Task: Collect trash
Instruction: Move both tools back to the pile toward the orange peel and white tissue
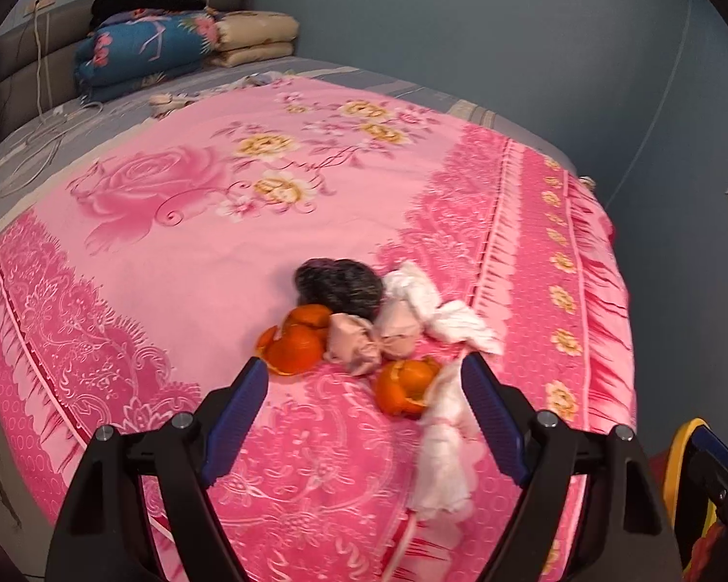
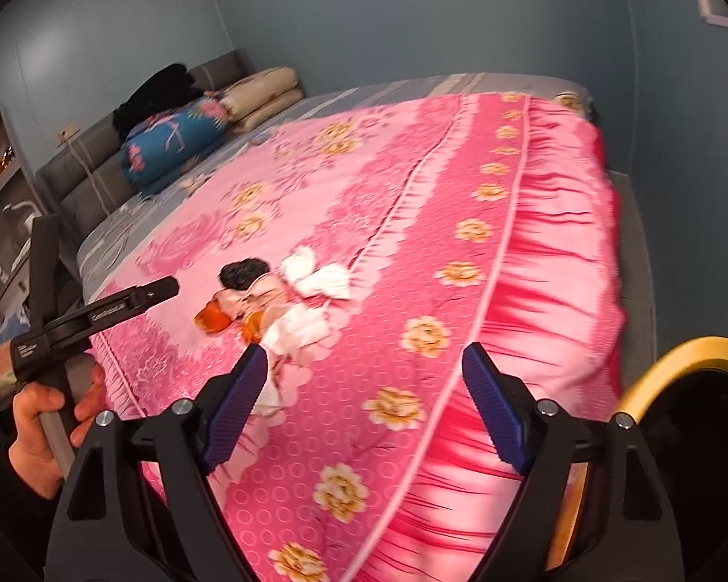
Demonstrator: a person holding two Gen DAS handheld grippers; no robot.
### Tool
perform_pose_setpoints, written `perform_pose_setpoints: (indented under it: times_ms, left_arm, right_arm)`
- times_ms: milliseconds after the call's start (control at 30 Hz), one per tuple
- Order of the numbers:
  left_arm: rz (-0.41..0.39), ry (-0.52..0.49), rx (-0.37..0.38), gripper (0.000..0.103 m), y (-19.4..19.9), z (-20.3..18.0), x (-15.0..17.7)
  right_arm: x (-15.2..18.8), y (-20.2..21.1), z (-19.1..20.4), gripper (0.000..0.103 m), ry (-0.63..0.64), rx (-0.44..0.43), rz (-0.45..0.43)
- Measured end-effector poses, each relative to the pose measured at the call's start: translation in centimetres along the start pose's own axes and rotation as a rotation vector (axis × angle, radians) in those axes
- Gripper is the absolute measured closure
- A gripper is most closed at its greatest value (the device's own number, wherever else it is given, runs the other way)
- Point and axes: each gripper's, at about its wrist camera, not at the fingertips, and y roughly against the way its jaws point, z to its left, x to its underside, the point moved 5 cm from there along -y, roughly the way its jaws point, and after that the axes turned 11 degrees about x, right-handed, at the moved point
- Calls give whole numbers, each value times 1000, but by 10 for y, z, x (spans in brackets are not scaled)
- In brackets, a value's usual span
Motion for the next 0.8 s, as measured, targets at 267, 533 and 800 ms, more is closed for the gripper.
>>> perform_pose_setpoints:
  times_ms: [267,533,800]
  left_arm:
    - [49,67,-62,25,-33,62,2]
    - [90,102,-70,25,-64,96,0]
    - [131,12,-54,25,-88,93,3]
  right_arm:
    - [7,-51,57,14,82,-14,67]
    - [13,-96,92,13,149,-21,133]
    - [21,-128,125,14,241,-34,188]
